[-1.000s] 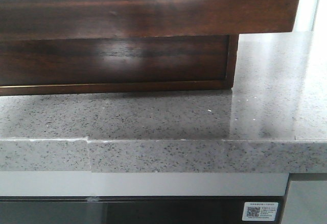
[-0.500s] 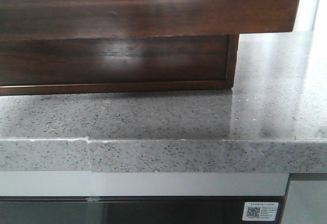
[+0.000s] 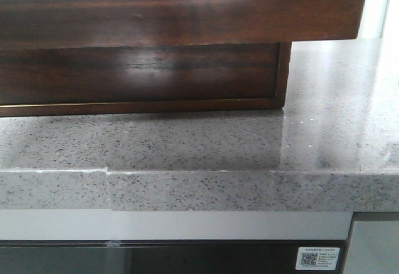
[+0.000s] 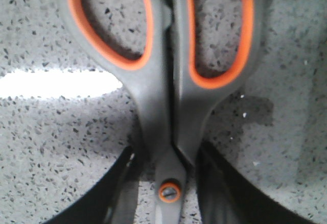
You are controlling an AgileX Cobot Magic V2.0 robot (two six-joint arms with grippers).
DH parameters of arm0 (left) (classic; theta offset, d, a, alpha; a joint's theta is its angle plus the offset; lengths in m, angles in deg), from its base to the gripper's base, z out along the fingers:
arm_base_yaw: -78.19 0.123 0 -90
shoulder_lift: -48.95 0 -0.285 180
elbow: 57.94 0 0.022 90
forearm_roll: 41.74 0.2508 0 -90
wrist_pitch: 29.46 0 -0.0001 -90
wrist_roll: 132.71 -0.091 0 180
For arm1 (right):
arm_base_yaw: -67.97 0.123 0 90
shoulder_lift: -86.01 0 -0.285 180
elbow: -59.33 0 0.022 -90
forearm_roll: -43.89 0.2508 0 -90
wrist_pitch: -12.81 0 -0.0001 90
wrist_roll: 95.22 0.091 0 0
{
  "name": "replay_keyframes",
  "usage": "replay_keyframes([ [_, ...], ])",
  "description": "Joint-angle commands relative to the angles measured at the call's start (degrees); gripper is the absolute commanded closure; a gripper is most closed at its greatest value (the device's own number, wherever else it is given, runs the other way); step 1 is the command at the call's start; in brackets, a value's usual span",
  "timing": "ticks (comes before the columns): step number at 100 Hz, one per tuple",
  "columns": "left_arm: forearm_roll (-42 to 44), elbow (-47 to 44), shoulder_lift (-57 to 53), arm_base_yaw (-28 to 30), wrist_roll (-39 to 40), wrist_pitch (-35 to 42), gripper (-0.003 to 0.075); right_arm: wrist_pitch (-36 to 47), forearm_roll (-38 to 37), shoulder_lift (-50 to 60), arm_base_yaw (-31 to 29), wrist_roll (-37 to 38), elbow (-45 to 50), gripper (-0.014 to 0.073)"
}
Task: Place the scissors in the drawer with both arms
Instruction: 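Grasp the scissors at the pivot with the right gripper and lift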
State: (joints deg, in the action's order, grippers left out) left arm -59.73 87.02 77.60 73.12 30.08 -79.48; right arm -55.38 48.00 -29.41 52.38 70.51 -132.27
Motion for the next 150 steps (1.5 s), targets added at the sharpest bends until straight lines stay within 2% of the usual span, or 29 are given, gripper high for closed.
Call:
replay_keyframes([
  [1, -1.4, 1.8, 1.0, -0.5, 0.1, 4.2, 0.0344, -0.7, 0.5, 2.7, -0.3, -0.8, -1.7, 0.0422],
  [27, -1.3, 1.8, 1.0, -0.5, 0.1, 4.2, 0.0345, -1.7, 0.5, 2.7, -0.3, -0.8, -1.7, 0.0592],
  [43, -1.2, 1.8, 1.0, -0.5, 0.1, 4.2, 0.0345, -1.8, 0.5, 2.7, -0.3, -0.8, -1.7, 0.0659],
  [69, -1.1, 1.8, 1.0, -0.5, 0.1, 4.2, 0.0345, -2.5, 0.5, 4.7, -0.3, -0.9, -1.9, 0.0662],
  [95, -0.9, 1.8, 1.0, -0.5, 0.1, 4.2, 0.0345, -2.9, 2.1, 14.6, 1.9, -3.7, -6.3, 0.0662],
  [123, -0.5, 1.8, 1.0, -0.5, 0.1, 4.2, 0.0346, -4.1, 4.1, 24.6, 10.9, -6.9, -19.1, 0.0662],
  [140, -0.5, 1.8, 1.0, -0.5, 0.1, 4.2, 0.0347, -4.4, 4.5, 26.7, 21.2, -10.9, -24.4, 0.0662],
  [150, -0.2, 1.8, 1.0, -0.5, 0.1, 4.3, 0.0353, -4.0, 5.7, 26.8, 27.7, -15.8, -25.9, 0.0662],
])
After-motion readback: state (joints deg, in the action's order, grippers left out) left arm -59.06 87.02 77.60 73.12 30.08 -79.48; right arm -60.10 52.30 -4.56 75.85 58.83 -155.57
